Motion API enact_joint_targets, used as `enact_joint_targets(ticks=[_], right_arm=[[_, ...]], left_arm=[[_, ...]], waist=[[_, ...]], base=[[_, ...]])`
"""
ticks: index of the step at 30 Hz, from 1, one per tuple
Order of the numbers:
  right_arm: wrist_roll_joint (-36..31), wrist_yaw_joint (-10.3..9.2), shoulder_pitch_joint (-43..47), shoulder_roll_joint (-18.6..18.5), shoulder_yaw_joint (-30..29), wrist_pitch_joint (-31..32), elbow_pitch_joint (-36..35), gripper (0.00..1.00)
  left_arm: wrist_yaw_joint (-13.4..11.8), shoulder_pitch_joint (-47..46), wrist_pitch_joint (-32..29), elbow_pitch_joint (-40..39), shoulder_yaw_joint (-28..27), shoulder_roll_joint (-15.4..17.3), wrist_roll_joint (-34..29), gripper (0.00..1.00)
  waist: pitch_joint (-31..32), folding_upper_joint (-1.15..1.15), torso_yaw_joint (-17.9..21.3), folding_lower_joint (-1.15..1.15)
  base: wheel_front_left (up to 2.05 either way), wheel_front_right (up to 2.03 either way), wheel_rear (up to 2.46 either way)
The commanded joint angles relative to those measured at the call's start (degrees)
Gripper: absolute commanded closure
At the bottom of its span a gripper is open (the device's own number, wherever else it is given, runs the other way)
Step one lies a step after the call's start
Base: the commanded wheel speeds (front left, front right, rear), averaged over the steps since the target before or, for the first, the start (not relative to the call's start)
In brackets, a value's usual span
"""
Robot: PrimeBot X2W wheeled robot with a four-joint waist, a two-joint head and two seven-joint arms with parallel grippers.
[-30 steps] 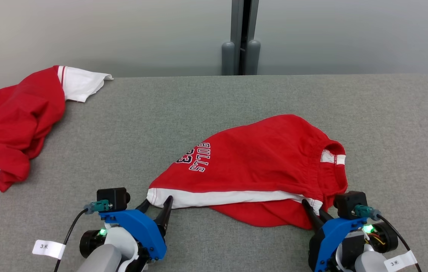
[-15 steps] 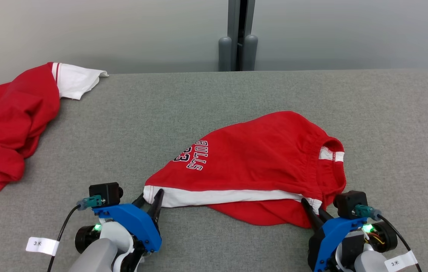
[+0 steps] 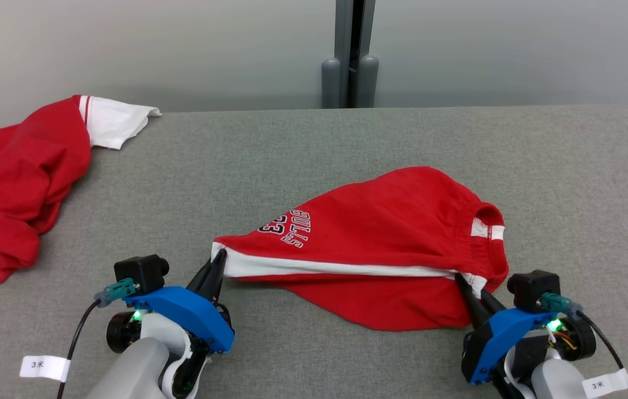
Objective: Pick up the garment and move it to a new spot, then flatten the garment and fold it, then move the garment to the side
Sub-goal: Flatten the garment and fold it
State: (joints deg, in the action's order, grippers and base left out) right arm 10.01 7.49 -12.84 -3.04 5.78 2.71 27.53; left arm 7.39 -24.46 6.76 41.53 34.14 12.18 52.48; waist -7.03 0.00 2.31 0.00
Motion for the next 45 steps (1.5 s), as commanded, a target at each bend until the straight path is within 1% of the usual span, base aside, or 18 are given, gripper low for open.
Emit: enact_joint_targets(ticks=[1, 6, 10, 12, 15, 22, 25, 28, 33, 36, 37, 39, 40, 41, 42, 43, 44, 45], right_arm=[[0.6, 0.00, -0.9, -0.2, -0.9, -0.9, -1.1, 1.00], [3.1, 0.00, -0.8, -0.8, -2.7, -1.6, -7.2, 1.00], [4.9, 0.00, -0.4, -2.5, -4.0, -0.3, -15.7, 1.00], [5.6, 0.00, 0.0, -3.5, -4.9, 1.0, -20.9, 1.00], [6.3, 0.00, 0.5, -4.6, -6.2, 3.6, -29.2, 1.00], [8.1, 0.00, 0.5, -5.5, -8.7, 10.9, -48.2, 1.00], [8.2, 0.00, -0.1, -5.5, -9.1, 13.6, -53.9, 1.00], [8.8, 0.00, -0.8, -5.1, -8.9, 16.3, -57.1, 1.00], [8.9, 0.00, -2.9, -5.7, -7.9, 18.6, -56.6, 1.00], [10.2, 0.00, -8.6, -6.4, -7.0, 19.4, -51.2, 1.00], [10.2, 0.00, -8.6, -6.4, -7.0, 19.4, -51.2, 1.00], [9.9, 0.00, -15.6, -7.9, -5.5, 19.0, -45.1, 1.00], [9.9, 0.00, -15.6, -7.9, -5.5, 19.0, -45.1, 1.00], [9.0, 0.00, -21.5, -8.7, -4.5, 18.1, -40.6, 1.00], [9.0, 0.00, -21.5, -8.7, -4.5, 18.1, -40.6, 1.00], [8.1, 0.00, -28.0, -8.7, -3.7, 16.7, -36.2, 1.00], [8.1, 0.00, -28.0, -8.7, -3.7, 16.7, -36.2, 1.00], [6.8, 0.00, -34.3, -8.5, -3.3, 15.0, -32.1, 1.00]], left_arm=[[0.1, 0.1, 1.3, -1.8, 0.2, 0.8, 0.6, 1.00], [0.1, 1.1, 3.2, -9.3, -0.2, 2.7, 2.9, 1.00], [0.1, 1.5, 3.9, -18.2, -1.5, 5.0, 4.3, 1.00], [-0.6, 1.5, 3.8, -23.7, -2.4, 6.4, 4.4, 1.00], [-2.5, 1.0, 2.6, -33.3, -3.8, 8.9, 4.2, 1.00], [-10.1, -3.0, -3.2, -55.1, -6.8, 15.2, 0.5, 1.00], [-12.5, -5.2, -6.5, -60.8, -7.2, 17.1, -0.4, 1.00], [-13.8, -7.3, -9.4, -63.1, -7.2, 18.3, -1.1, 1.00], [-14.3, -10.2, -11.6, -62.0, -7.0, 18.4, -1.1, 1.00], [-13.4, -14.0, -12.6, -57.6, -6.8, 17.7, -1.2, 1.00], [-13.4, -14.0, -12.6, -57.6, -6.8, 17.7, -1.2, 1.00], [-11.8, -19.0, -13.4, -52.7, -6.1, 16.9, -2.3, 1.00], [-11.8, -19.0, -13.4, -52.7, -6.1, 16.9, -2.3, 1.00], [-10.8, -23.8, -13.6, -48.7, -6.1, 16.3, -3.3, 1.00], [-10.8, -23.8, -13.6, -48.7, -6.1, 16.3, -3.3, 1.00], [-9.8, -29.3, -13.1, -44.5, -6.4, 15.1, -4.4, 1.00], [-9.8, -29.3, -13.1, -44.5, -6.4, 15.1, -4.4, 1.00], [-9.3, -34.5, -11.7, -40.7, -6.8, 13.8, -5.9, 1.00]], waist=[[0.5, 0.00, 0.1, 0.00], [2.3, 0.00, 0.1, 0.00], [4.4, 0.00, 0.2, 0.00], [5.5, 0.00, 0.3, 0.00], [6.9, 0.00, 0.4, 0.00], [8.2, 0.00, 1.0, 0.00], [7.8, 0.00, 1.5, 0.00], [6.5, 0.00, 1.8, 0.00], [3.0, 0.00, 2.2, 0.00], [-1.7, 0.00, 2.4, 0.00], [-1.7, 0.00, 2.4, 0.00], [-5.3, 0.00, 2.3, 0.00], [-5.3, 0.00, 2.3, 0.00], [-7.3, 0.00, 2.4, 0.00], [-7.3, 0.00, 2.4, 0.00], [-9.3, 0.00, 2.5, 0.00], [-9.3, 0.00, 2.5, 0.00], [-11.3, 0.00, 2.6, 0.00]], base=[[0.00, 0.00, 0.00], [0.00, 0.00, 0.00], [0.00, 0.00, 0.00], [0.00, 0.00, 0.00], [0.00, 0.00, 0.00], [0.00, 0.00, 0.00], [0.00, 0.00, 0.00], [0.00, 0.00, 0.00], [0.00, 0.00, 0.00], [0.00, 0.00, 0.00], [0.00, 0.00, 0.00], [0.00, 0.00, 0.00], [0.00, 0.00, 0.00], [0.00, 0.00, 0.00], [0.00, 0.00, 0.00], [0.00, 0.00, 0.00], [0.00, 0.00, 0.00], [0.00, 0.00, 0.00]])
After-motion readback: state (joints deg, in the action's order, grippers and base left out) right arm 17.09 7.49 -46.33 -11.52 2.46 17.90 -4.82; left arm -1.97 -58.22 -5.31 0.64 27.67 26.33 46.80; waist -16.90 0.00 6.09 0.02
